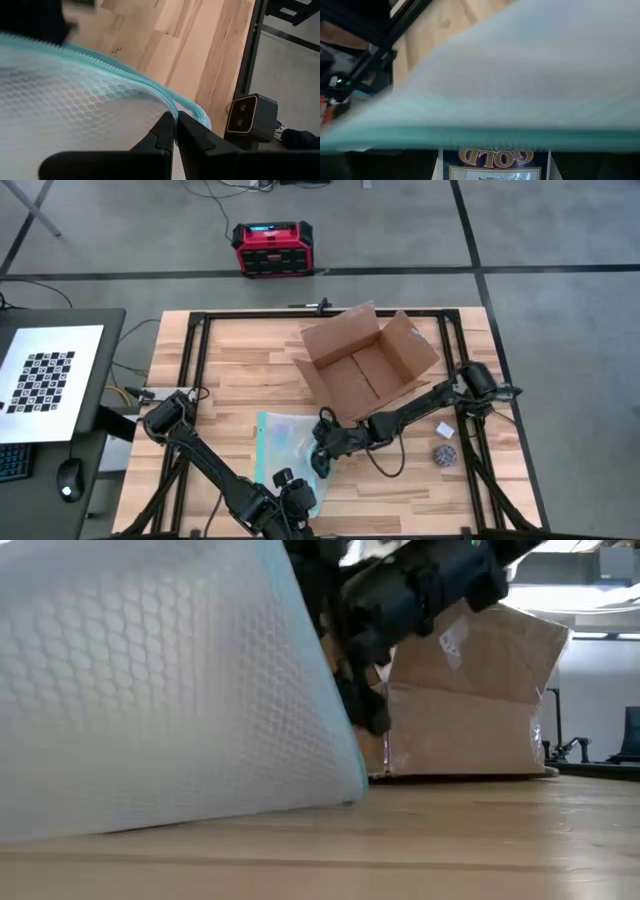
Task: Unpack boxes
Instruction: Put the white deck of cards into the transparent zip bag, then put the white charger adapter into the transparent zip bag
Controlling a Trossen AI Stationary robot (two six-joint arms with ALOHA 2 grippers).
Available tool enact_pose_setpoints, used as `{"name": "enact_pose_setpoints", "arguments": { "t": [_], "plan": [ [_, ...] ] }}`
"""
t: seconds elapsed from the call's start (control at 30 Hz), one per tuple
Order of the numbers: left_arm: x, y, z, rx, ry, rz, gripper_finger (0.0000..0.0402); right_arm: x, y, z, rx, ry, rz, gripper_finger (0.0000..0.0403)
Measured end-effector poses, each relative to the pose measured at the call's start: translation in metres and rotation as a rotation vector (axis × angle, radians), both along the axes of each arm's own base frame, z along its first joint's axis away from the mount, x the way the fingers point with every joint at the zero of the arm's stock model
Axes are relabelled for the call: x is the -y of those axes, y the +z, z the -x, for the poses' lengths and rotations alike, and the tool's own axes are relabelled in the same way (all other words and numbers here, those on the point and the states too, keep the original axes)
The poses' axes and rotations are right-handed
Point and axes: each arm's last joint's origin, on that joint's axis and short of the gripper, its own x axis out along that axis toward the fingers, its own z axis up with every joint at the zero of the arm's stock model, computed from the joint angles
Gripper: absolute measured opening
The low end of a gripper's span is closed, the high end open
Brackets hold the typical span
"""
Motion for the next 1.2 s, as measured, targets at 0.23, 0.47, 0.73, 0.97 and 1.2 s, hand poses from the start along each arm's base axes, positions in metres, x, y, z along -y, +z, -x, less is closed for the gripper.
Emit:
{"name": "enact_pose_setpoints", "arguments": {
  "t": [0.23, 0.47, 0.73, 0.97, 1.2],
  "plan": [
    [-0.002, -0.001, -0.001, -0.017, -0.008, -0.005, 0.0000, -0.008, -0.013, -0.016, -0.041, 0.126, -0.084, 0.0380],
    [-0.003, -0.001, 0.000, -0.029, -0.008, -0.017, 0.0000, -0.012, 0.020, 0.000, -0.069, 0.211, 0.007, 0.0307],
    [-0.003, -0.001, 0.000, -0.027, -0.006, -0.014, 0.0000, -0.015, 0.055, 0.060, -0.400, 0.284, 0.156, 0.0293],
    [-0.003, -0.001, 0.000, -0.027, -0.006, -0.014, 0.0000, -0.031, 0.076, 0.147, -0.830, 0.108, 0.341, 0.0293],
    [-0.003, -0.001, 0.000, -0.025, -0.005, -0.012, 0.0000, -0.013, 0.071, 0.213, -1.201, -0.087, 0.520, 0.0293]
  ]
}}
